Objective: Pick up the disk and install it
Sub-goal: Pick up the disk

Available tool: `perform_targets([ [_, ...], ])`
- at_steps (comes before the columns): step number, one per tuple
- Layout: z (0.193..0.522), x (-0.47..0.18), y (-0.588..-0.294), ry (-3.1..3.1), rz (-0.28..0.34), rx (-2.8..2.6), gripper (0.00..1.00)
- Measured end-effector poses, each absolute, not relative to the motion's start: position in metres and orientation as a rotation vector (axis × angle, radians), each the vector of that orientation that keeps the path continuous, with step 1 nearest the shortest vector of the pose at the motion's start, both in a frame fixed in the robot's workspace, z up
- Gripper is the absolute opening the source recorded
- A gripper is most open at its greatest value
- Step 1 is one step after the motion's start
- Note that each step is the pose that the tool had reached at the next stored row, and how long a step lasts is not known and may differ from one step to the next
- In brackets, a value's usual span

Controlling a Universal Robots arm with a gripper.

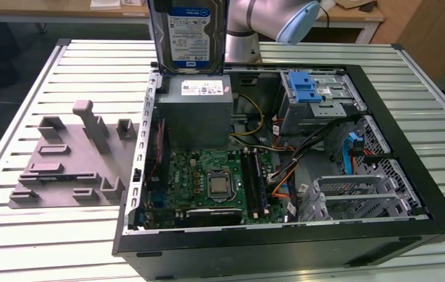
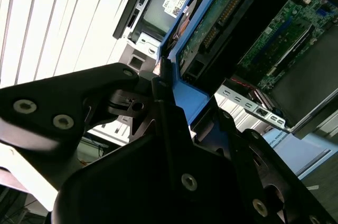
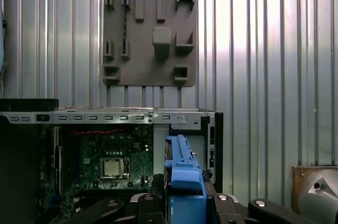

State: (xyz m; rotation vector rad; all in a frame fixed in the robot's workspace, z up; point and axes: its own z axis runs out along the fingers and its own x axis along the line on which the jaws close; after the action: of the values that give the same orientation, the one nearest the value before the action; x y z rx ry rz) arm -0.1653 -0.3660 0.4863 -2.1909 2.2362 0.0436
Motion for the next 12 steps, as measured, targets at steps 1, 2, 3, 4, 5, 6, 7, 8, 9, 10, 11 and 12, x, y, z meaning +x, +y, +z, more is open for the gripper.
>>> perform_targets([
  [1,0.4863,-0.1651,-0.3659,2.236,0.044,-2.191,0.37],
  [2,0.4863,-0.1649,-0.3659,2.236,0.044,-2.191,0.37],
  [3,0.4863,-0.1645,-0.3659,2.236,0.044,-2.191,0.37],
  [4,0.4863,-0.1642,-0.3659,2.236,0.044,-2.191,0.37],
  [5,0.4863,-0.1641,-0.3659,2.236,0.044,-2.191,0.37],
  [6,0.4863,-0.1639,-0.3659,2.236,0.044,-2.191,0.37],
  [7,0.4863,-0.1637,-0.3659,2.236,0.044,-2.191,0.37],
  [8,0.4863,-0.1635,-0.3659,2.236,0.044,-2.191,0.37],
  [9,0.4863,-0.1633,-0.3659,2.236,0.044,-2.191,0.37],
  [10,0.4863,-0.1631,-0.3659,2.236,0.044,-2.191,0.37],
  [11,0.4863,-0.1629,-0.3659,2.236,0.044,-2.191,0.37],
  [12,0.4863,-0.1627,-0.3659,2.236,0.044,-2.191,0.37],
])
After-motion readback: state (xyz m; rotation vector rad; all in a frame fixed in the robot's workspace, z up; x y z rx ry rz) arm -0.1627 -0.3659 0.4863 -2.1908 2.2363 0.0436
